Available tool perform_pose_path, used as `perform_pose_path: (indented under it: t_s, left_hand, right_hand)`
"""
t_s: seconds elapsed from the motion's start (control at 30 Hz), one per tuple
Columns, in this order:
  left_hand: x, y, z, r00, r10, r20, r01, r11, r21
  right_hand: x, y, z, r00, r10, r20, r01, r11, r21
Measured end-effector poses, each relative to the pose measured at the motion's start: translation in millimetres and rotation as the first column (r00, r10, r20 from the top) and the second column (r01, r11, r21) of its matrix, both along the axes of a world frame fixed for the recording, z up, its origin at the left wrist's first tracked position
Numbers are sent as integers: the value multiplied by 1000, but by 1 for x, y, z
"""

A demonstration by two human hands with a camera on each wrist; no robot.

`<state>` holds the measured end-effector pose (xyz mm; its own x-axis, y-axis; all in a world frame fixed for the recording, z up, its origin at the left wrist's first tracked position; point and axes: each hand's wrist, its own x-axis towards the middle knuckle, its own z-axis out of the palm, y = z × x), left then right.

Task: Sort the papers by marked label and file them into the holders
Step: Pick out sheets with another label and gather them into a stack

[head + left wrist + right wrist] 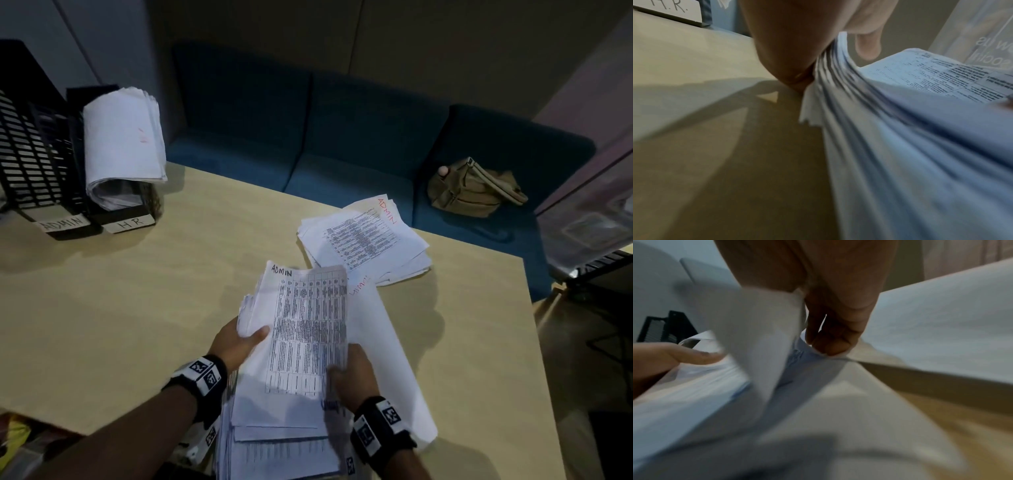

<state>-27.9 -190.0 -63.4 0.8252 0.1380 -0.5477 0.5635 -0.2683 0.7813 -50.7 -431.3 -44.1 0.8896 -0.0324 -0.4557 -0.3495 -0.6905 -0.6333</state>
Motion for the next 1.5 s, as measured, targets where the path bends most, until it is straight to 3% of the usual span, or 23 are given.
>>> perform_pose_path:
  t_s: [0.13, 0.23, 0.43, 0.53, 0.6, 0.67, 0.73, 0.8, 0.93, 1.13, 1.3, 1.37, 1.5]
  left_hand:
    - [2, -1, -6, 1000, 19, -6, -19, 998, 55]
    - [2, 0, -7, 1000, 20, -4, -19, 998, 57]
    - [1, 1, -11, 1000, 22, 5, -22, 996, 85]
    - [2, 2, -10, 1000, 18, 10, -19, 996, 92]
    - [2, 2, -10, 1000, 5, 10, -6, 995, 99]
    - [3, 3, -8, 1000, -3, 8, 2, 996, 93]
    - [3, 3, -6, 1000, -24, 6, 23, 997, 79]
    - [3, 4, -3, 998, -70, -4, 70, 995, 70]
    - [3, 7, 0, 991, -126, -37, 128, 988, 80]
    - [1, 5, -1, 996, -75, -48, 78, 995, 57]
    - [1, 2, -5, 999, 29, -33, -27, 998, 48]
    - [3, -2, -5, 998, 65, -25, -64, 996, 65]
    - [5, -3, -6, 997, 78, -29, -75, 993, 90]
  right_hand:
    - [6, -1, 0, 994, 103, -26, -104, 992, -65]
    - [7, -5, 7, 989, 136, 57, -134, 990, -41]
    - [5, -9, 50, 961, -1, 276, -87, 948, 306]
    - [9, -16, 55, 954, -91, 287, -20, 932, 363]
    - [13, -25, 46, 962, -63, 267, -11, 963, 268]
    - [14, -34, 31, 975, 119, 190, -125, 992, 23]
    - [7, -36, 13, 944, 330, 2, -320, 916, -241]
    - [-3, -34, -2, 924, 364, -119, -381, 847, -372]
    - [-7, -39, -16, 991, 129, -37, -132, 880, -455]
    - [21, -74, -7, 994, -89, 61, 108, 816, -568]
    - [35, -112, -2, 949, -306, 80, 312, 858, -409]
    - [37, -121, 1, 938, -337, 81, 342, 864, -370]
    - [37, -129, 2, 964, -236, 126, 265, 769, -582]
